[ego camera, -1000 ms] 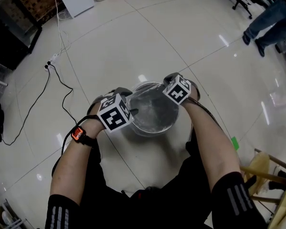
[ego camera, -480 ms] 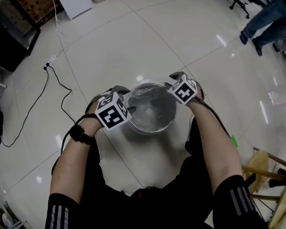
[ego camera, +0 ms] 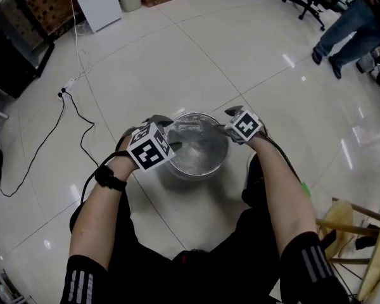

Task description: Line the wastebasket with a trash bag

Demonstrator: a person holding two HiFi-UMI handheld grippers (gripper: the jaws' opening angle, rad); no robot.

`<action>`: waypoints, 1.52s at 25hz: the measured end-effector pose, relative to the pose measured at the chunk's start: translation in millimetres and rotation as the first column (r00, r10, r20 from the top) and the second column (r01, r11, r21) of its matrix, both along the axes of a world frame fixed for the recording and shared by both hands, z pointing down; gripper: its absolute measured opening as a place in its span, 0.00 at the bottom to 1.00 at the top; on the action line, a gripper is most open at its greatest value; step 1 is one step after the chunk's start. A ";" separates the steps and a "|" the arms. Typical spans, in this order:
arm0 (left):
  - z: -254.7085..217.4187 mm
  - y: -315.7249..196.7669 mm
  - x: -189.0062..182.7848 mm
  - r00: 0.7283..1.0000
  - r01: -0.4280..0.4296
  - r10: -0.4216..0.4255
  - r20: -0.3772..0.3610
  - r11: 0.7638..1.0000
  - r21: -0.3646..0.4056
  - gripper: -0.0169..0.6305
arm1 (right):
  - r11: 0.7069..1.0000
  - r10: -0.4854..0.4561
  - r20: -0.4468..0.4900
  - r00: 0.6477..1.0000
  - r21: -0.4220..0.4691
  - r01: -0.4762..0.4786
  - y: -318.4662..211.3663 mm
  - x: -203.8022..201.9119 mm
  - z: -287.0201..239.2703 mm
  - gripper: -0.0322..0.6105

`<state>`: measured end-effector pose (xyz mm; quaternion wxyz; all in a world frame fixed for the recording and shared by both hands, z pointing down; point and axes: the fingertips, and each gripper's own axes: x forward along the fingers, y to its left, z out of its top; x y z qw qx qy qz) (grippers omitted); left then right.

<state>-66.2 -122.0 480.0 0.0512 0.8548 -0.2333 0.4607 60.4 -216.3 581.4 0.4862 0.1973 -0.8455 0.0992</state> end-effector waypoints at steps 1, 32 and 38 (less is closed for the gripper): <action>0.8 1.4 -0.9 1.000 -0.002 0.002 0.003 1.000 -0.001 0.45 | 1.000 -0.006 0.012 1.000 0.011 0.006 -0.3 -3.5 -4.5 0.51; -76.9 22.8 -12.5 0.969 0.179 -0.137 -0.204 0.962 0.205 0.42 | 0.955 0.113 0.656 0.746 0.137 -0.264 78.1 -5.9 -224.9 0.06; -77.7 11.1 -7.3 0.980 0.127 -0.089 -0.178 0.969 0.212 0.42 | 0.964 0.090 0.604 0.792 0.146 -0.220 71.8 -10.8 -214.2 0.06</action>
